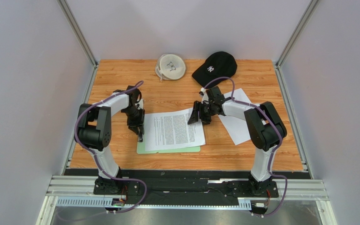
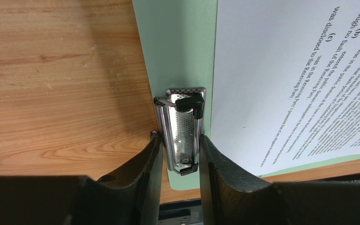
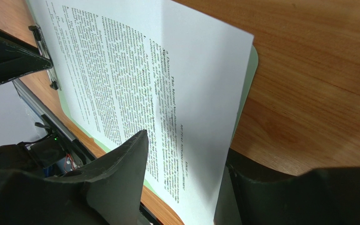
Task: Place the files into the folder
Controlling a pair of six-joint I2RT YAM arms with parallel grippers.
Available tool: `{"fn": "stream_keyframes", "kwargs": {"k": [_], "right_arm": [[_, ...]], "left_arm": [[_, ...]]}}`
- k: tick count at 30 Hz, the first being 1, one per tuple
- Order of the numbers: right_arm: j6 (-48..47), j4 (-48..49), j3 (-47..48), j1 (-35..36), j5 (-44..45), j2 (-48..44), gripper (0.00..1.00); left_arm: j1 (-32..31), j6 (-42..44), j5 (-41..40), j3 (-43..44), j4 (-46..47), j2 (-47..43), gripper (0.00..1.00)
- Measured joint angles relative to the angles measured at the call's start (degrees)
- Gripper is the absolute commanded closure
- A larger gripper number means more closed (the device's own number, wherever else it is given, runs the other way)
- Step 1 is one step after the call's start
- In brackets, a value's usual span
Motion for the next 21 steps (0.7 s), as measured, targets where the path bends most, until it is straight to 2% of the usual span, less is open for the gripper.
{"fn": "stream_keyframes", "kwargs": {"k": [2,4,5,6,7,12,13,21], "right_arm": [[-0.48,-0.52,0.02,-0.04,0.31,-0.28,0.46],[-1.31,-1.38,0.24,-0.11,0.9,-0.5,0.53],[-1.77,-1.77,0.37,-0.13,1.18,-0.55,0.61],[-1.99,-2.16,0.48,-0.15,1.36,-0.55,0.63],[-2.34,-2.58,0.55,-0.15,1.66,-0.55,0.64],[-2.75,-4.26,0.55,-0.26,2.51,-0.55,0.86],[-2.86,-4.37,0.55,-0.28,2.6,-0.52,0.87],[-2.75,-4.31,0.33,-1.57,2.58,-0.28,0.96]], "left_arm": [[-0.24,-0.42,0.15,0.11,-0.07,0.11,0.99],[-0.7,-0.96,0.11,0.39,-0.22,0.35,1.0],[-0.92,-1.22,0.04,0.48,-0.24,0.42,0.99],[-1.16,-1.49,-0.09,0.57,-0.26,0.46,0.99],[-1.4,-1.84,-0.07,0.63,-0.26,0.46,0.96],[-2.67,-3.43,-1.11,0.7,-0.2,0.46,0.82],[-2.89,-3.67,-1.38,0.72,-0.2,0.46,0.78],[-5.25,-4.28,-4.79,0.98,-0.33,0.46,0.63]]}}
